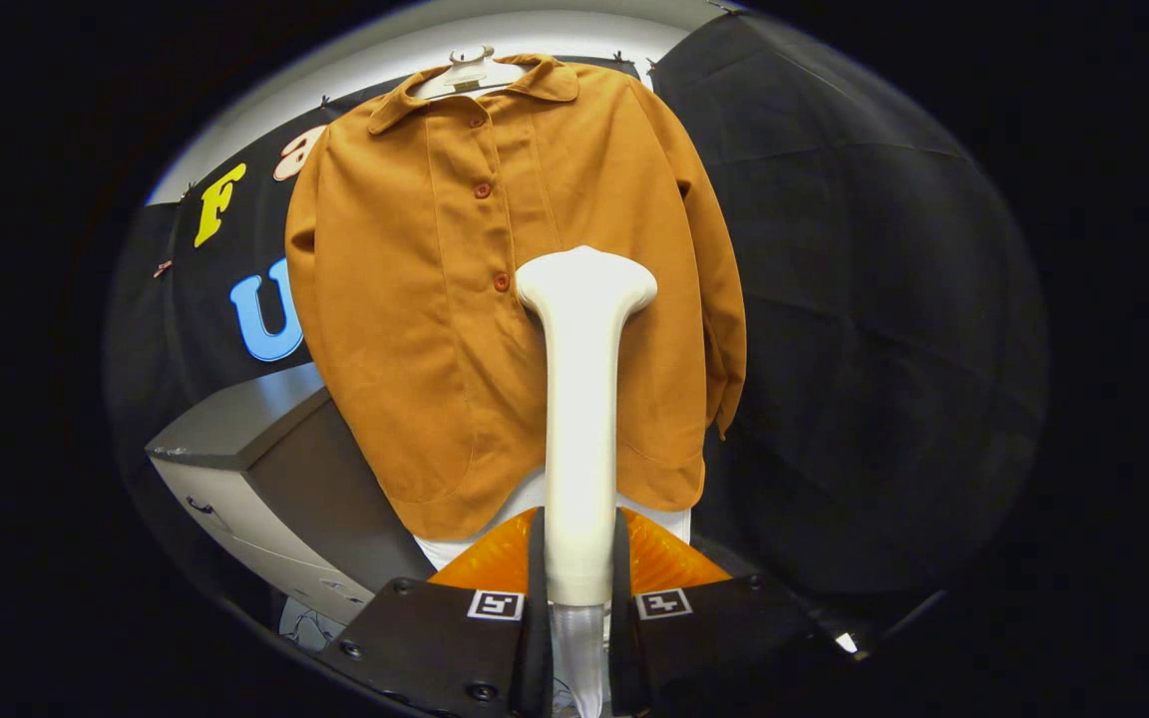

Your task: Iron the clothes twice with a garment steamer, once on the left side and once on the right side.

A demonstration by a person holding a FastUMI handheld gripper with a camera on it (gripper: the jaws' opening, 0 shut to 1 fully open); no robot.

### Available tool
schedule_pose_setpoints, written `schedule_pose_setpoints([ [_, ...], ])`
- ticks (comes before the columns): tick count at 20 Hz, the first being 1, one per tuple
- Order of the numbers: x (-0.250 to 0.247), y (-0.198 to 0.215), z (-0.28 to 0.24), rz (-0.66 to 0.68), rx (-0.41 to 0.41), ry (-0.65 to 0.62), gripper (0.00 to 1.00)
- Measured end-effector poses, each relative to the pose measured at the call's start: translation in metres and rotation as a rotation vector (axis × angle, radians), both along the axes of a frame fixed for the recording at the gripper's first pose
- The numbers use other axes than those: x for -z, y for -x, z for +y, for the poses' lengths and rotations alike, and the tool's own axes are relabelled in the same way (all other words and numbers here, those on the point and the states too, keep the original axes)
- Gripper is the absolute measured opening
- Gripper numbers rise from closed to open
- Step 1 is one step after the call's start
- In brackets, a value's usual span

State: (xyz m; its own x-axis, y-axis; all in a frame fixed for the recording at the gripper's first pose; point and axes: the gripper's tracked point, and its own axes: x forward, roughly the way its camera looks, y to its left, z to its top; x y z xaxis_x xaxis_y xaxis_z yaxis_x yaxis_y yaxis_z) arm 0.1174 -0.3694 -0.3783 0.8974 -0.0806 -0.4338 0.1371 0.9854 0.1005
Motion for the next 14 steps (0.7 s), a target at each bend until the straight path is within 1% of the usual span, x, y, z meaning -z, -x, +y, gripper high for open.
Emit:
schedule_pose_setpoints([
  [5,0.012,0.008,0.005,0.029,0.016,-0.025,0.26],
  [7,0.016,0.023,0.005,0.037,0.027,-0.024,0.26],
  [10,0.011,0.033,0.009,0.035,0.038,-0.037,0.26],
  [14,-0.005,0.052,0.019,0.004,0.032,-0.028,0.26],
])
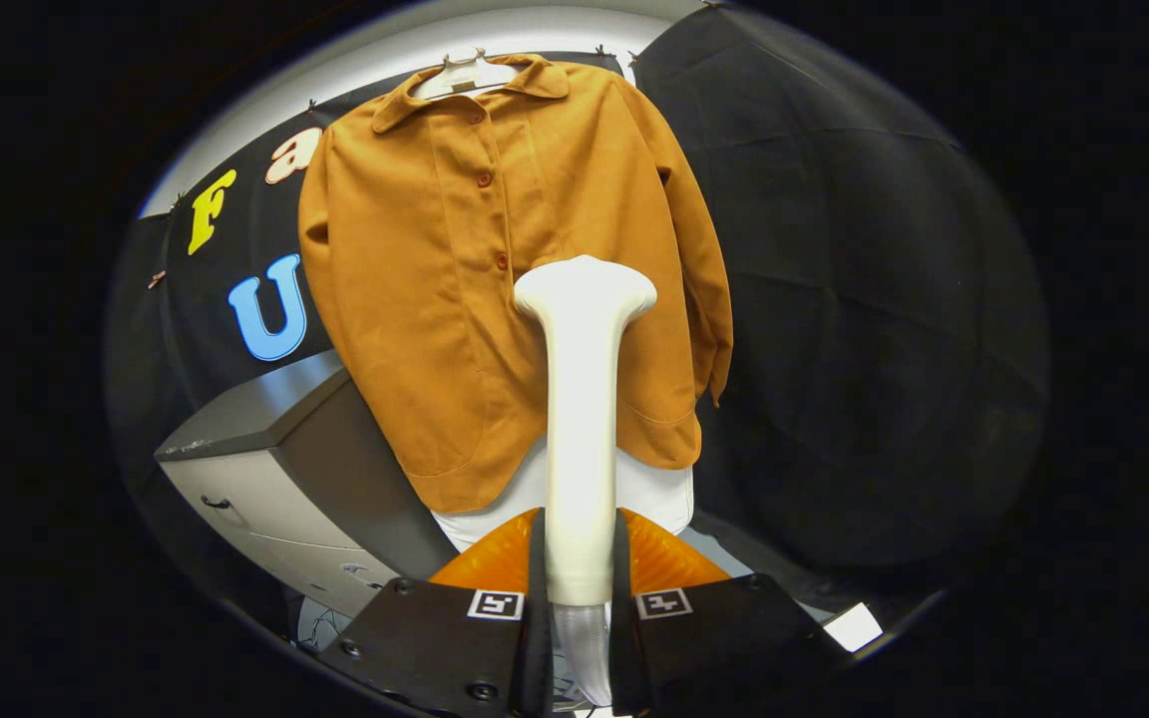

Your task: Iron the clothes twice with a garment steamer, once on the left side and once on the right side.

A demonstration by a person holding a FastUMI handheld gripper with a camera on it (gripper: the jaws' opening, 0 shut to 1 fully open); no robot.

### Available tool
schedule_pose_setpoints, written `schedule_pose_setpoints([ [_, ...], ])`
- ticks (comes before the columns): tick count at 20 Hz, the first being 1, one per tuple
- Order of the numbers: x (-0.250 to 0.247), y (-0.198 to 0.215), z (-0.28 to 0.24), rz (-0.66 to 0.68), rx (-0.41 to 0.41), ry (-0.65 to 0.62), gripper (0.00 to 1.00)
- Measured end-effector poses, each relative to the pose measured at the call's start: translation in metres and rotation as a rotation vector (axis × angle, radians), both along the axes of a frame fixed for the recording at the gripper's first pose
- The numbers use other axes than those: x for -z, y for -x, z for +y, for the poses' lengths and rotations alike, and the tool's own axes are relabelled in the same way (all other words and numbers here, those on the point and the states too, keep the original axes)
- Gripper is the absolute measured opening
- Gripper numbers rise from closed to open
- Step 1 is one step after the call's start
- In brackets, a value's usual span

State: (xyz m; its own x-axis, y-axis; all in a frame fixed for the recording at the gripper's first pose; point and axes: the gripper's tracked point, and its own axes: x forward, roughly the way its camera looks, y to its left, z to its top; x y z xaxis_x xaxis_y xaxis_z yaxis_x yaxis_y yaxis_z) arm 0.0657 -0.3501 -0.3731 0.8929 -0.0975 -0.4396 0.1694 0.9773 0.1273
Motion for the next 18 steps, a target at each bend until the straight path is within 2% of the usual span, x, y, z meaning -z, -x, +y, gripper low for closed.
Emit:
schedule_pose_setpoints([
  [5,-0.039,0.009,0.027,-0.057,-0.017,0.025,0.26],
  [11,-0.126,0.010,0.078,-0.183,-0.076,0.048,0.26],
  [18,-0.215,0.003,0.160,-0.301,-0.141,0.071,0.26],
])
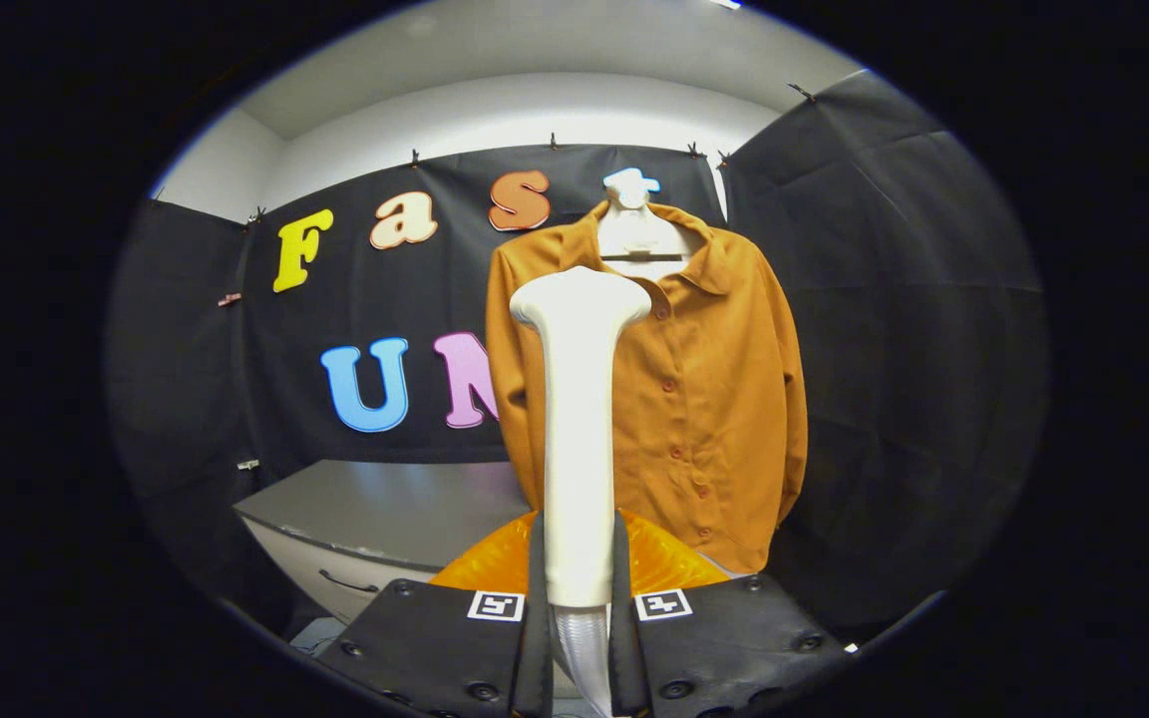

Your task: Iron the clothes twice with a garment steamer, once on the left side and once on the right side.

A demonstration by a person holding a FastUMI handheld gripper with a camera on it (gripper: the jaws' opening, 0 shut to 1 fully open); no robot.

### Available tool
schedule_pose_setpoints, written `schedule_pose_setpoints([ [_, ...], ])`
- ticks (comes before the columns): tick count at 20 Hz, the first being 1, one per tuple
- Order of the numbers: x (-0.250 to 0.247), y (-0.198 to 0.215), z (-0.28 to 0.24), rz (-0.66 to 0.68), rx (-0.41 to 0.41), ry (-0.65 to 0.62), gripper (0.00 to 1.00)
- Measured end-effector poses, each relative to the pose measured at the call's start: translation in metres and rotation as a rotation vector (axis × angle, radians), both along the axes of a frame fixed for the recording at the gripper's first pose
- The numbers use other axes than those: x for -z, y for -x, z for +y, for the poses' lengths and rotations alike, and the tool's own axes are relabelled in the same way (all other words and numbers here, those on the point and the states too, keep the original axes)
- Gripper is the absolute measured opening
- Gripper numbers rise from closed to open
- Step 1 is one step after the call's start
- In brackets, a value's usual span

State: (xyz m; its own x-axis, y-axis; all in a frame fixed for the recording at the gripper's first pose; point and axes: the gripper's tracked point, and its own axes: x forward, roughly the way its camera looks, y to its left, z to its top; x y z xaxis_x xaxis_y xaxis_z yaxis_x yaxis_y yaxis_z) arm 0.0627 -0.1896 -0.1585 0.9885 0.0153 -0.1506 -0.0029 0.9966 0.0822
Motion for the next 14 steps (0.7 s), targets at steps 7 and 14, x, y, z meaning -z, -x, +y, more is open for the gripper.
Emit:
schedule_pose_setpoints([
  [7,-0.048,-0.023,0.072,-0.036,-0.008,-0.012,0.26],
  [14,-0.073,-0.025,0.137,-0.079,-0.020,0.009,0.26],
])
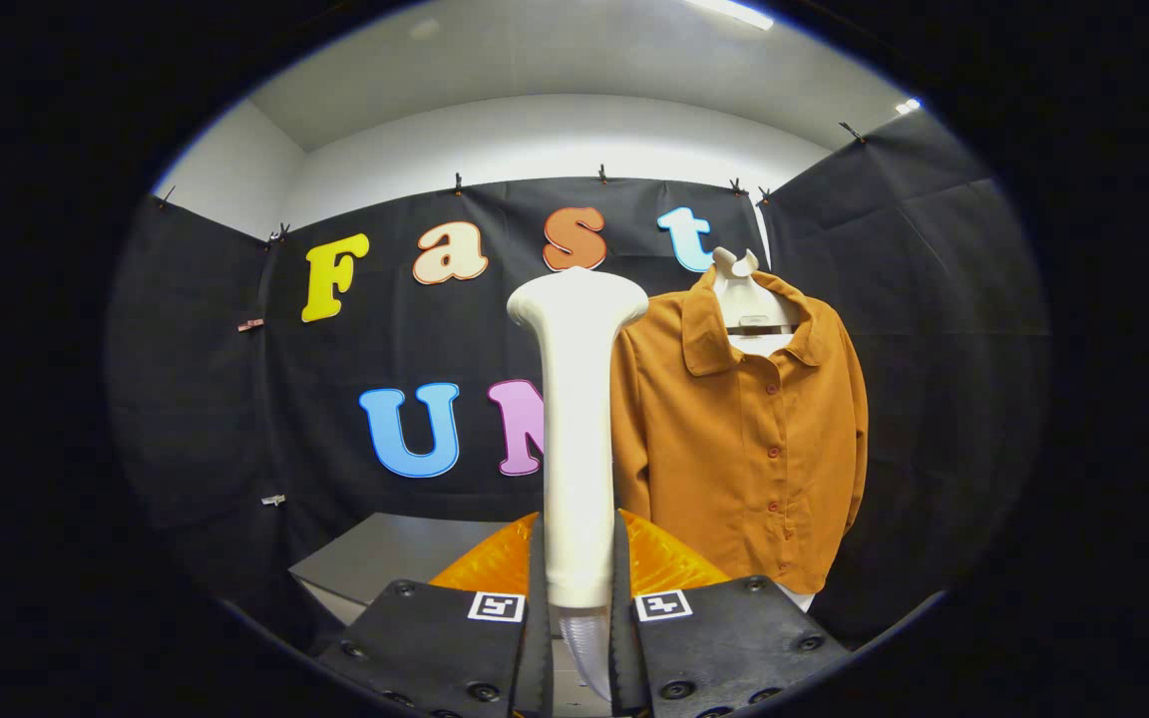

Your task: Iron the clothes twice with a garment steamer, once on the left side and once on the right side.

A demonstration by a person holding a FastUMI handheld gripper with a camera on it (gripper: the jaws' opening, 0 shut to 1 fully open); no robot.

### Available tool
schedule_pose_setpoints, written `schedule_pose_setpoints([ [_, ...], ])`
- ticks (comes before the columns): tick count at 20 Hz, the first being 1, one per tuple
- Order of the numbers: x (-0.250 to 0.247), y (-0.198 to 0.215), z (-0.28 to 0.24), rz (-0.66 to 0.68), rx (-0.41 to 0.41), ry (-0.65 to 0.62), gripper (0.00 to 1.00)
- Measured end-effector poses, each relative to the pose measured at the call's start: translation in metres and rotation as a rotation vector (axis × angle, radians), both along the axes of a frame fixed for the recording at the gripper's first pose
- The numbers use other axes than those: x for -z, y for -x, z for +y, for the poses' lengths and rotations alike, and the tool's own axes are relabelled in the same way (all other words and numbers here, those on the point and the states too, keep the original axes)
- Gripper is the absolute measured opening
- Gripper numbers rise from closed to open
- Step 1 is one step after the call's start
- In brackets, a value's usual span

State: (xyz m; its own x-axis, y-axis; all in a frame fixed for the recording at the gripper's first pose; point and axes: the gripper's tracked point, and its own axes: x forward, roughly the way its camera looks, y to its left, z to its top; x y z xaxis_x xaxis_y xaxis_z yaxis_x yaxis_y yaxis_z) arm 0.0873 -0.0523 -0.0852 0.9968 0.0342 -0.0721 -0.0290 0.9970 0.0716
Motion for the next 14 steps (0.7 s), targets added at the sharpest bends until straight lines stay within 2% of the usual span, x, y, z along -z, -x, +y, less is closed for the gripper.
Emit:
schedule_pose_setpoints([
  [8,-0.020,0.016,0.044,-0.047,0.007,0.029,0.26],
  [14,-0.017,0.028,0.043,-0.038,0.040,0.036,0.26],
])
